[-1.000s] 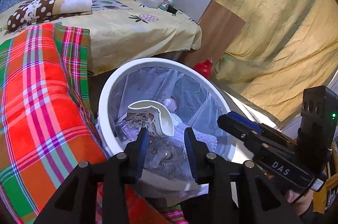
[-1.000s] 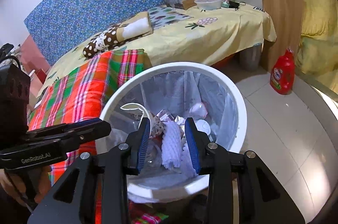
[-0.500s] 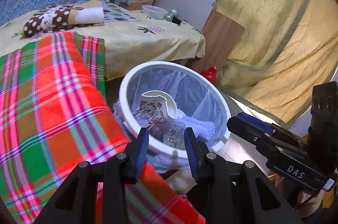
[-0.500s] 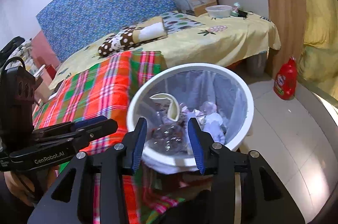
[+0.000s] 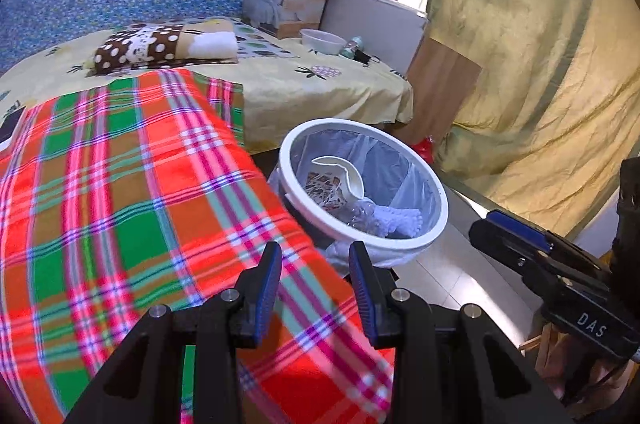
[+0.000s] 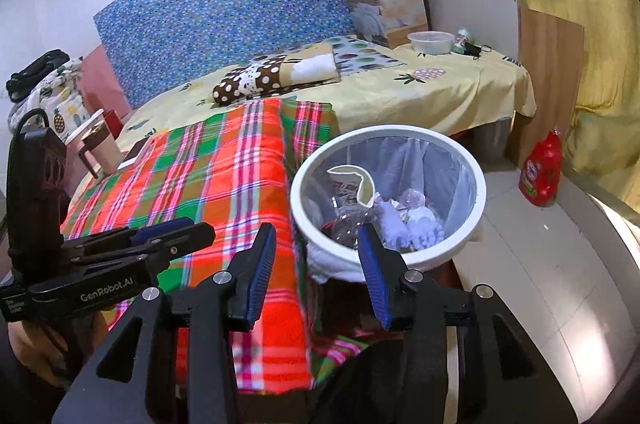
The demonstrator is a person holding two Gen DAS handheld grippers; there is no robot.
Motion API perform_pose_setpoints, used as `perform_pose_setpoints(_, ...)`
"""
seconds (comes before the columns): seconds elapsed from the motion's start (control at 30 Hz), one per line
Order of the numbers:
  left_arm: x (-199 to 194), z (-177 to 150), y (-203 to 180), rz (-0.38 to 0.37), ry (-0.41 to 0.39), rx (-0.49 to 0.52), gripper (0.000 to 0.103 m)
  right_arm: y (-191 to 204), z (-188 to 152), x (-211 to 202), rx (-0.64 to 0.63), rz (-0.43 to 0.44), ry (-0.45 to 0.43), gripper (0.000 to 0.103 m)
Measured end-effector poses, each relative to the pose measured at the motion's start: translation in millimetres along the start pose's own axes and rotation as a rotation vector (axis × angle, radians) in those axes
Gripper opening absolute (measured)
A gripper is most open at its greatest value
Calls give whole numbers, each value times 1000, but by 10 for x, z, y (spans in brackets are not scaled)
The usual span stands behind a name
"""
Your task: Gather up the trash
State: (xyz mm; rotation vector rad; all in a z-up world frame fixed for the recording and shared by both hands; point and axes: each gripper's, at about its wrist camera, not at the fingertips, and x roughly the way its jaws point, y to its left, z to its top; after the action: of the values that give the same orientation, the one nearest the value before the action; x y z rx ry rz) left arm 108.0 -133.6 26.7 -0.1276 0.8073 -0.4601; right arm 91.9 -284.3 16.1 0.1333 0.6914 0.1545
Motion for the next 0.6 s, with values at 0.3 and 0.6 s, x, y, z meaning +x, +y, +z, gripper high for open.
perform_pose_setpoints(0.3, -305, -235, 29, 65, -39, 5, 35, 113, -139, -109, -18, -5, -13, 45)
perform_pose_setpoints(0.6, -472, -351, 26, 112, -58, 2, 35, 193, -232, -207, -39, -13, -20, 45)
